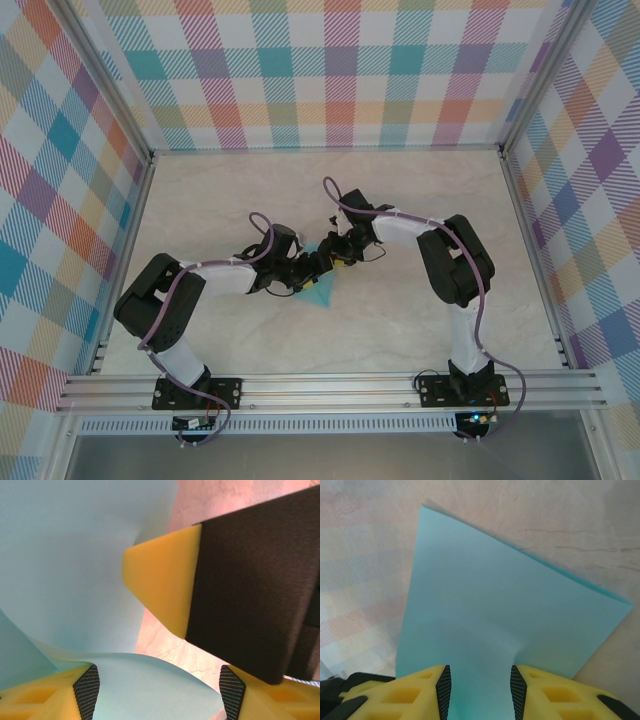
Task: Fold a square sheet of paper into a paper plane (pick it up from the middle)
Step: Fold the triangle a second time at the center of the table.
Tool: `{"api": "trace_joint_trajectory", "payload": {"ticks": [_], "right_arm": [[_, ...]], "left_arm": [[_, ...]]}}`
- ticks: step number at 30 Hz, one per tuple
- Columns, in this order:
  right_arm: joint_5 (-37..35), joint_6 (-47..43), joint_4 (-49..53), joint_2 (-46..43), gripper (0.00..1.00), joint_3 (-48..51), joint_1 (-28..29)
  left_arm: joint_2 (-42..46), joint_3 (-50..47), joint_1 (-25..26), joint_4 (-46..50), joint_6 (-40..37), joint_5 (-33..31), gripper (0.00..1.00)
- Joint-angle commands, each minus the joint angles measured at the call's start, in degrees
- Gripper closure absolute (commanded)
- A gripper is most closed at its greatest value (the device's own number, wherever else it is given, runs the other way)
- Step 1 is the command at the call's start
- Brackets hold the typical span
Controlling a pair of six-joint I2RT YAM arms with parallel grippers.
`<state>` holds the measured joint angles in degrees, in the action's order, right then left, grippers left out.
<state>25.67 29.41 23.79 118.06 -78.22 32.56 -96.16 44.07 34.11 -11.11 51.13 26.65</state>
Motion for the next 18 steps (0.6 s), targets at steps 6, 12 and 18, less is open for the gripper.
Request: {"api": "trace_joint_trajectory", "payload": {"ticks": [6,12,18], "right_arm": [[3.67,2.36,-2.8,-10.98,0.56,5.83,-3.12],[0.79,2.29,-3.95,-18.77,0.55,15.59,-4.52],[5.43,1.21,-6.94,-20.92,0.55,22.04,-4.52]], "left_arm": [[-0.62,-0.75,1.05,0.03,-1.56,-1.81,0.33],[-0.77,-0.6,1.05,0.48,-1.84,-2.28,0.4],[-0.76,-0.4,1.07,1.08,-1.89,-3.01,0.42]]}}
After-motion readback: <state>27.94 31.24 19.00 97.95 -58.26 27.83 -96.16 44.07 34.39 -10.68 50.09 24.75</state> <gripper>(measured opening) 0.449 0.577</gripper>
